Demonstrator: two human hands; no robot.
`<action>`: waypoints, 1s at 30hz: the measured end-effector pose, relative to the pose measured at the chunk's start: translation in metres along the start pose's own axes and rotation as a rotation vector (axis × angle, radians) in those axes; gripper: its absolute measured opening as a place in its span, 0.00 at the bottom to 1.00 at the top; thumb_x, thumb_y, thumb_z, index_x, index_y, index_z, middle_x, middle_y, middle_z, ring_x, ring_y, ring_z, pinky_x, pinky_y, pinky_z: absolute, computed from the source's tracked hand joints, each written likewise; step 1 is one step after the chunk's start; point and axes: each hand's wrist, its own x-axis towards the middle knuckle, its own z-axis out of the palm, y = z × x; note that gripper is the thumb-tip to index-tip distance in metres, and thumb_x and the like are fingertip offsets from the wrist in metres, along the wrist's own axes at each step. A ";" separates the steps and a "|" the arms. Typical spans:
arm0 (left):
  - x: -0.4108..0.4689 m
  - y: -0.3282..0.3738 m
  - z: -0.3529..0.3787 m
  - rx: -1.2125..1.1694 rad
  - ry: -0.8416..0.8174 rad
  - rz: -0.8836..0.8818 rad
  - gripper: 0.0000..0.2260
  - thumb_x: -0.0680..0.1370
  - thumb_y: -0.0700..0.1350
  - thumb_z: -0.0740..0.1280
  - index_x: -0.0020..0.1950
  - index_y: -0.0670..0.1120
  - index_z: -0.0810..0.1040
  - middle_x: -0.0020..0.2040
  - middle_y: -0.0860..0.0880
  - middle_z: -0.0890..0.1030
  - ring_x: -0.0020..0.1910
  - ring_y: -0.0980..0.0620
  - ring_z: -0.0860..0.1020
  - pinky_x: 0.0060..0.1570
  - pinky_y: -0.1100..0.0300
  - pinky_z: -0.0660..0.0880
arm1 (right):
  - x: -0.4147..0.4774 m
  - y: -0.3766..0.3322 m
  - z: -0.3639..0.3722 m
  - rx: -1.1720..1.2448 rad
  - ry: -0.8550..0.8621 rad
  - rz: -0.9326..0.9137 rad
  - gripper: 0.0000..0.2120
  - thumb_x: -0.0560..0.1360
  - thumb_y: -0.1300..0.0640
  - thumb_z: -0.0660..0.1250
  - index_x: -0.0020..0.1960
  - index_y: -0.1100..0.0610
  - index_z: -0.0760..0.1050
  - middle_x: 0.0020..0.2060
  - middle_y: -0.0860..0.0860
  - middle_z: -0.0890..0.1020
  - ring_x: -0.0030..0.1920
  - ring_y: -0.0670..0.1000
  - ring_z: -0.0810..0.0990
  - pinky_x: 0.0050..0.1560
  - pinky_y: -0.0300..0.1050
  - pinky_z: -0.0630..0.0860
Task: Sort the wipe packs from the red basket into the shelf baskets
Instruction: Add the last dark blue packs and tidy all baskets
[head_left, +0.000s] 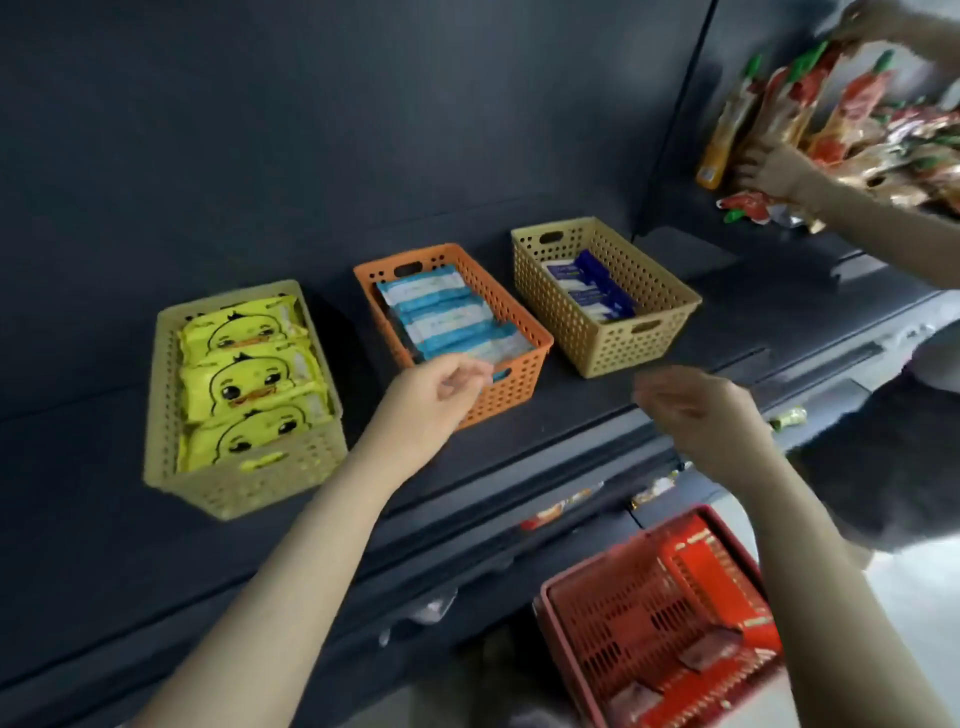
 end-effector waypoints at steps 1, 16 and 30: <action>-0.025 -0.005 0.005 0.006 -0.036 -0.018 0.10 0.79 0.43 0.65 0.47 0.59 0.80 0.48 0.59 0.84 0.49 0.60 0.81 0.54 0.61 0.76 | -0.027 0.007 0.007 -0.021 -0.030 0.022 0.07 0.75 0.60 0.70 0.52 0.56 0.82 0.42 0.46 0.82 0.41 0.42 0.80 0.40 0.21 0.69; -0.182 -0.095 0.155 0.294 -0.511 -0.315 0.08 0.79 0.45 0.65 0.55 0.48 0.81 0.51 0.52 0.83 0.50 0.57 0.80 0.53 0.61 0.76 | -0.229 0.147 0.026 -0.192 -0.348 0.350 0.08 0.75 0.63 0.69 0.53 0.58 0.82 0.49 0.50 0.84 0.43 0.46 0.79 0.46 0.35 0.71; -0.153 -0.196 0.388 0.274 -0.550 -0.702 0.09 0.79 0.43 0.64 0.56 0.45 0.80 0.53 0.51 0.82 0.53 0.55 0.79 0.53 0.64 0.73 | -0.140 0.389 0.009 -0.123 -0.605 0.485 0.08 0.75 0.65 0.67 0.45 0.52 0.79 0.38 0.37 0.78 0.39 0.38 0.77 0.39 0.20 0.67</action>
